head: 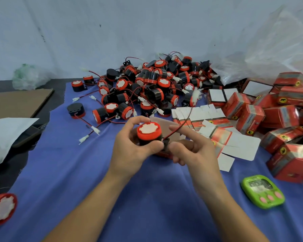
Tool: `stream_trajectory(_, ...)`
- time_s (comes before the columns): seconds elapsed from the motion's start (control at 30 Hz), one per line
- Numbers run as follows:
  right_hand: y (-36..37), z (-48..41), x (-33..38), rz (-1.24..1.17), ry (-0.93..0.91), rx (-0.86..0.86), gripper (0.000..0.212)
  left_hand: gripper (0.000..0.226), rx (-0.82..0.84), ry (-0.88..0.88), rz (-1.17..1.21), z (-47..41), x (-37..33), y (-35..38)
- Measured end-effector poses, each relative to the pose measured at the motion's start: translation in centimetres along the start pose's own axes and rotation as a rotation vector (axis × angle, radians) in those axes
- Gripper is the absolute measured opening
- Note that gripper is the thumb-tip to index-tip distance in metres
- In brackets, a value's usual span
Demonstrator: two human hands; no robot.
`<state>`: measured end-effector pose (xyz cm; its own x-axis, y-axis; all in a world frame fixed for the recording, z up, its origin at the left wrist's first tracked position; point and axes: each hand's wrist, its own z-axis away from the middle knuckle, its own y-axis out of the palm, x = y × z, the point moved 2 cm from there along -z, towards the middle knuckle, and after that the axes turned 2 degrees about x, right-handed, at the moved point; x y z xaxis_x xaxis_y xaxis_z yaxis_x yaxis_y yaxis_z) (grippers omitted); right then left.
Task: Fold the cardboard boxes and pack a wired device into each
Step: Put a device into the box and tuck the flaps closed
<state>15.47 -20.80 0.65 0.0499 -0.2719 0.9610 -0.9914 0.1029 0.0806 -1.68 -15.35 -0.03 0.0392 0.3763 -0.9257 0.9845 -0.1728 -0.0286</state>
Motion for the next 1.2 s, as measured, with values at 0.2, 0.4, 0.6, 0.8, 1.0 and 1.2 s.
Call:
stream_trajectory(0.2,-0.1,-0.4,-0.5,-0.058,0.089,0.028,0.046,0.067,-0.015,0.204,-0.453,0.9,-0.3,0.9)
stream_trajectory(0.4,-0.5,-0.5,-0.7,-0.042,0.13,-0.12,0.005,0.074,0.075,0.287,-0.382,1.1,-0.5,0.3)
stream_trajectory(0.6,-2.2,-0.9,-0.1,0.027,0.088,-0.342,0.012,0.111,0.128,-0.183,-0.309,-0.8,2.8,0.1)
stream_trajectory(0.8,-1.5,-0.6,0.1,0.185,0.001,-0.391,0.011,0.111,0.196,-0.242,-0.405,-1.0,4.1,0.5)
stream_trajectory(1.0,-0.3,0.1,0.4,0.691,-0.13,-0.367,0.026,0.097,0.184,-0.116,-0.492,-0.1,3.2,0.6)
stream_trajectory(1.2,-0.2,-0.7,-0.3,1.107,-0.18,-0.298,0.05,0.097,0.197,-0.091,-0.523,0.1,2.4,0.7)
